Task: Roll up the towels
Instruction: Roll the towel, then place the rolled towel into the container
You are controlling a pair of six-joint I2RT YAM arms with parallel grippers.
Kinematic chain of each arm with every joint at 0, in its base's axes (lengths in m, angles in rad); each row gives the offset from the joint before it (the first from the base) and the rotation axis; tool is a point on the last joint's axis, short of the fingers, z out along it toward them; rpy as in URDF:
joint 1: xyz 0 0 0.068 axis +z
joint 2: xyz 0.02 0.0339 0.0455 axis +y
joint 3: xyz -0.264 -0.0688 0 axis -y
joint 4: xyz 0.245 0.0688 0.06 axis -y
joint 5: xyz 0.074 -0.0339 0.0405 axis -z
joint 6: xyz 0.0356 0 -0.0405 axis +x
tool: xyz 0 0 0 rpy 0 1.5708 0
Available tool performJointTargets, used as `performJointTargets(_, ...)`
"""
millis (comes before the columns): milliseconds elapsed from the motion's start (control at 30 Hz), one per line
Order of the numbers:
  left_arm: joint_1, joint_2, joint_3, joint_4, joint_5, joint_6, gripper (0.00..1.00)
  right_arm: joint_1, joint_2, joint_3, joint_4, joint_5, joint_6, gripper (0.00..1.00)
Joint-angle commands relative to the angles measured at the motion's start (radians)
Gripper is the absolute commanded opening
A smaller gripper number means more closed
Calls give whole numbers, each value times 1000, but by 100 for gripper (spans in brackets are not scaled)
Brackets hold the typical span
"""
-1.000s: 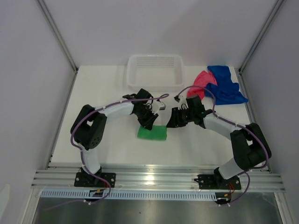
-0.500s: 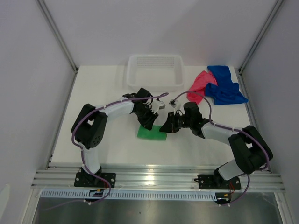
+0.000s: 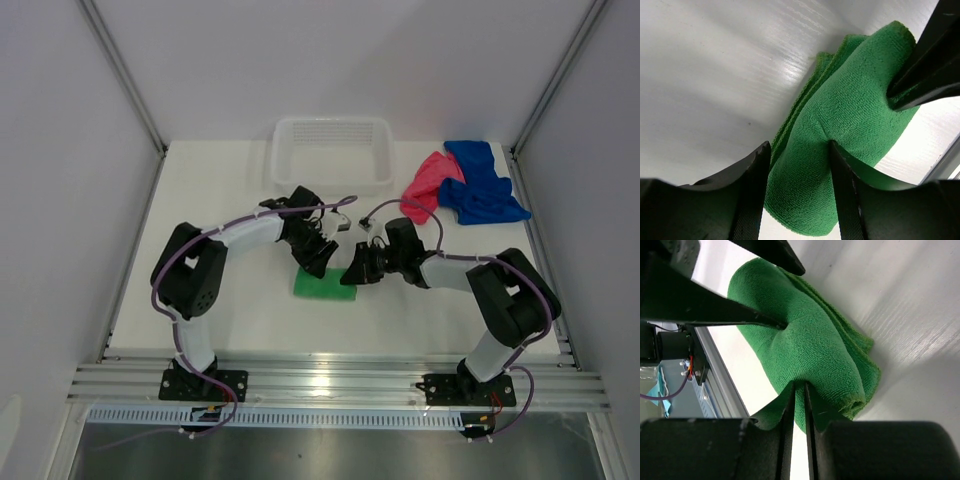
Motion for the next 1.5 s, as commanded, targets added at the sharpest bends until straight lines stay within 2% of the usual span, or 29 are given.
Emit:
performJointTargets(0,24,-58,20,-40,-21,19,55,-13,33,42,-35,56,-5,16)
performJointTargets(267,108,-129,-20,-28,-49,28,56,-33,67,79,-101,61,0,16)
performJointTargets(500,113,-86,-25,-31,-83,8,53,-37,82,97,-109,58,23,16)
performJointTargets(733,110,-223,38,-56,-78,62,57,-45,125,162,-169,33,23,16)
performJointTargets(833,79,-277,13,-34,-58,117,59,-48,147,200,-218,26,26,17)
performJointTargets(900,10,-334,-41,-10,-76,161,61,-48,148,206,-227,24,27,17)
performJointTargets(967,-91,-375,-108,36,-136,226,64,-48,145,205,-230,26,29,17)
performJointTargets(1033,-154,-382,-153,67,-213,266,71,-50,141,202,-229,24,29,17)
performJointTargets(1133,-248,-362,-210,136,-292,313,72,-43,130,194,-222,20,32,18)
performJointTargets(1267,-263,-308,-250,242,-359,370,75,-42,118,195,-229,15,24,18)
performJointTargets(1467,-295,-287,-300,318,-399,418,78,-34,93,195,-236,33,19,18)
